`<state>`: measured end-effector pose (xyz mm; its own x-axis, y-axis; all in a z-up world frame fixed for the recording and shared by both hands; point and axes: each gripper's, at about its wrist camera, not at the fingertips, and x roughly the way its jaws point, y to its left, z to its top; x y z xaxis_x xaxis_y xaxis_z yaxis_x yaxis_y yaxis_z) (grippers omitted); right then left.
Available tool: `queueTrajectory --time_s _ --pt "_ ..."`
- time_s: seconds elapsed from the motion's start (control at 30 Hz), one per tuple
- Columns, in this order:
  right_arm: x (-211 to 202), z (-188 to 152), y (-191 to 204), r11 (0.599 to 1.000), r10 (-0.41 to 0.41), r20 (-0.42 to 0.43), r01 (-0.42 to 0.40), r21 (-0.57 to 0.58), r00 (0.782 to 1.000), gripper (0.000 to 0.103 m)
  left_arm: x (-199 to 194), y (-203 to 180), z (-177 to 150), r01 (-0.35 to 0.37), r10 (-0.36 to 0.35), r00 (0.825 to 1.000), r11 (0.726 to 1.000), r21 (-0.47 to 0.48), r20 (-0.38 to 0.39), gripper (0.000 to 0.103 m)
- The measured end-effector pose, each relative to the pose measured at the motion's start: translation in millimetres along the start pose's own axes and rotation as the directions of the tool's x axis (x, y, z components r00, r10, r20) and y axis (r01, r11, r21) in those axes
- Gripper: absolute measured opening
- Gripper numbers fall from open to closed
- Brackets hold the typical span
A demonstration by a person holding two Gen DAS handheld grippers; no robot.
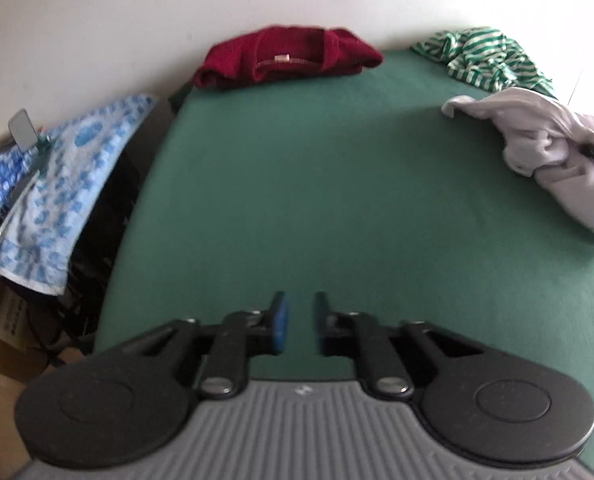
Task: Fold clothes
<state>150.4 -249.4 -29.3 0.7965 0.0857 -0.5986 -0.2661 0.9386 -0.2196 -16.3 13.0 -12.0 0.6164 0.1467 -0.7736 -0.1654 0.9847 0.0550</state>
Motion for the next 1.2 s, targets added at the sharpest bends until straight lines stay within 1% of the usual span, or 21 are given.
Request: queueTrajectory --time_s 0.1,0.13,0.2,0.3,0.37,0.4,0.43,0.47,0.53,0.57,0.6,0.67,0.77,0.83,0.93,0.97,1.0,1.07,1.13,1.17,1.2 --pt "-43 -4 40 0.982 0.191 0.009 -0.191 -0.010 0.982 0.017 -9 4 0 0.052 -0.052 0.998 0.999 0.006 0.048 0.070" --pt "-60 -12 57 0.961 0.275 -0.010 -0.275 -0.026 0.961 0.017 -9 3 1 0.088 -0.088 0.995 0.996 0.009 0.050 0.072" --pt "-94 -34 90 0.912 0.395 -0.072 -0.401 -0.091 0.916 0.016 -7 -3 4 0.173 -0.173 0.984 0.985 0.022 0.039 0.089" --pt "-138 -72 103 0.840 0.507 -0.164 -0.528 -0.123 0.846 0.016 7 -26 4 0.308 -0.307 0.951 0.947 0.091 -0.029 0.099" --pt "-159 -88 93 0.824 0.535 -0.207 -0.560 -0.087 0.819 0.019 10 -46 -2 0.392 -0.387 0.920 0.911 0.127 -0.062 0.100" --pt "-168 -92 83 0.827 0.534 -0.212 -0.558 -0.072 0.818 0.022 12 -55 -4 0.413 -0.407 0.911 0.900 0.141 -0.072 0.102" --pt "-174 -95 70 0.843 0.518 -0.196 -0.536 -0.049 0.833 0.034 14 -64 -6 0.422 -0.414 0.906 0.893 0.154 -0.081 0.102" --pt "-179 -97 55 0.867 0.488 -0.167 -0.498 -0.020 0.857 0.052 18 -75 -7 0.410 -0.400 0.912 0.896 0.173 -0.090 0.102" --pt "-183 -99 27 0.905 0.425 -0.119 -0.423 0.047 0.897 0.069 24 -96 -8 0.372 -0.356 0.928 0.901 0.222 -0.106 0.088" --pt "-177 -99 17 0.917 0.396 -0.106 -0.388 0.088 0.912 0.070 27 -107 -9 0.348 -0.330 0.937 0.902 0.254 -0.112 0.062" --pt "-171 -98 6 0.926 0.366 -0.095 -0.354 0.129 0.926 0.070 29 -118 -10 0.324 -0.302 0.946 0.902 0.286 -0.117 0.044" --pt "-157 -95 -8 0.938 0.312 -0.080 -0.294 0.184 0.947 0.070 19 -122 -6 0.321 -0.310 0.947 0.902 0.288 -0.082 0.026" --pt "-125 -84 -1 0.958 0.266 -0.078 -0.254 0.134 0.961 0.070 -9 -102 2 0.357 -0.364 0.931 0.903 0.239 -0.018 0.024" --pt "-104 -76 4 0.969 0.235 -0.076 -0.227 0.101 0.969 0.070 -28 -90 3 0.342 -0.356 0.934 0.913 0.222 0.026 0.023" --pt "-74 -67 14 0.981 0.196 -0.078 -0.194 0.027 0.978 0.067 -50 -71 0 0.231 -0.247 0.966 0.959 0.163 0.079 0.023" --pt "-68 -65 22 0.975 0.219 -0.100 -0.222 -0.021 0.971 0.037 -55 -62 -2 0.197 -0.209 0.974 0.972 0.126 0.088 0.023" --pt "-66 -64 27 0.956 0.289 -0.130 -0.294 -0.022 0.949 0.009 -60 -54 -5 0.159 -0.167 0.981 0.984 0.083 0.096 0.023" --pt "-70 -64 35 0.887 0.459 -0.163 -0.462 0.025 0.873 0.005 -71 -36 -13 0.063 -0.063 0.991 0.998 0.005 0.118 0.024" --pt "-76 -60 47 0.809 0.583 -0.145 -0.587 0.016 0.799 0.005 -80 -18 -22 -0.009 0.018 0.992 0.997 -0.071 0.127 0.035" --pt "-82 -58 52 0.777 0.624 -0.134 -0.629 -0.001 0.770 0.005 -83 -12 -26 -0.017 0.029 0.992 0.995 -0.100 0.120 0.043" --pt "-87 -57 54 0.765 0.636 -0.120 -0.643 -0.031 0.762 0.005 -86 -7 -30 -0.022 0.036 0.993 0.992 -0.126 0.112 0.044"
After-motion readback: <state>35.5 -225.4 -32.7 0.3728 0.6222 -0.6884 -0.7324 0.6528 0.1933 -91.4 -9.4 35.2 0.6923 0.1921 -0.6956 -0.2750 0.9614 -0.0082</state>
